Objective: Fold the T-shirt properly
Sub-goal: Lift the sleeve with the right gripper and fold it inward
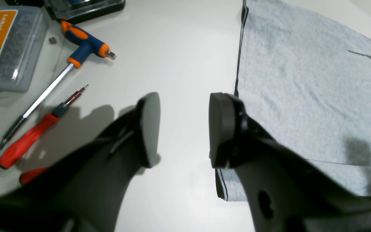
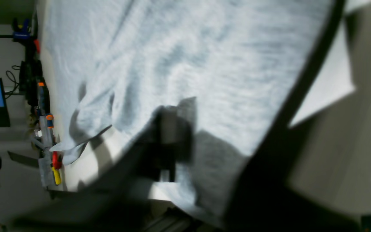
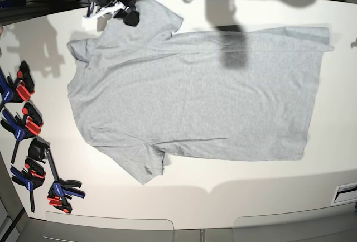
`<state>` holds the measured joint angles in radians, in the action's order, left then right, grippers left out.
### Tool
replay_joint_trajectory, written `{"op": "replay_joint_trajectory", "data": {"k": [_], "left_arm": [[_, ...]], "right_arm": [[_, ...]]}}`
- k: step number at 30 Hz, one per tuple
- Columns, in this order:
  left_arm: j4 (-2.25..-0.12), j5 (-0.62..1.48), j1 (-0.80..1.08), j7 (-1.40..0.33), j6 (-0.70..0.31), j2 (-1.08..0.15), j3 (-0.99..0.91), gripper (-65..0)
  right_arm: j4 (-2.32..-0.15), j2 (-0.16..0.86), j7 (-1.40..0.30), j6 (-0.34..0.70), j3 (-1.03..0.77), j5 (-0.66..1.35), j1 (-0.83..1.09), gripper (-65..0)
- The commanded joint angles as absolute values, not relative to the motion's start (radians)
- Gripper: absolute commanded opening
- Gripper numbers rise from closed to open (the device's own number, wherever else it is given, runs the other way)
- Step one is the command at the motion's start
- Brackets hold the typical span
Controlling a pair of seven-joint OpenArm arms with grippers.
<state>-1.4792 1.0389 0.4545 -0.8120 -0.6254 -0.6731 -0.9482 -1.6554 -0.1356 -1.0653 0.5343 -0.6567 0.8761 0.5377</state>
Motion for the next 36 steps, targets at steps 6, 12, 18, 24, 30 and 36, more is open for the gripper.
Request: {"op": "replay_joint_trajectory", "data": {"k": [6, 12, 18, 24, 30, 36], "left_arm": [[-1.494, 1.056, 0.454, -0.791, -0.628, -0.701, -0.959, -41.8], [-1.494, 1.056, 0.454, -0.791, -0.628, -0.701, -0.959, -41.9], [-1.494, 1.056, 0.454, -0.791, -0.628, -0.701, -0.959, -41.9], [-1.494, 1.056, 0.454, -0.791, -0.628, -0.701, -0.959, -41.9], [-1.494, 1.056, 0.454, -0.792, -0.628, -0.701, -0.959, -41.9], [-1.494, 1.056, 0.454, -0.791, -0.628, -0.701, -0.959, -41.9]], "right_arm": [[-1.678, -0.133, -1.064, 0.577, -0.659, 0.975, 0.477, -65.0], [-1.678, -0.133, -1.063, 0.579, -0.659, 0.968, 0.307, -65.0], [-1.678, -0.133, -1.000, 0.579, -0.609, 0.831, 0.145, -65.0], [-1.678, -0.133, -0.896, 0.540, -0.498, 0.606, 0.062, -65.0], [-1.678, -0.133, -0.870, 0.498, -0.457, 0.526, 0.018, -42.0], [-1.678, -0.133, -0.782, 0.441, -0.458, 0.388, 0.011, -41.4]]}}
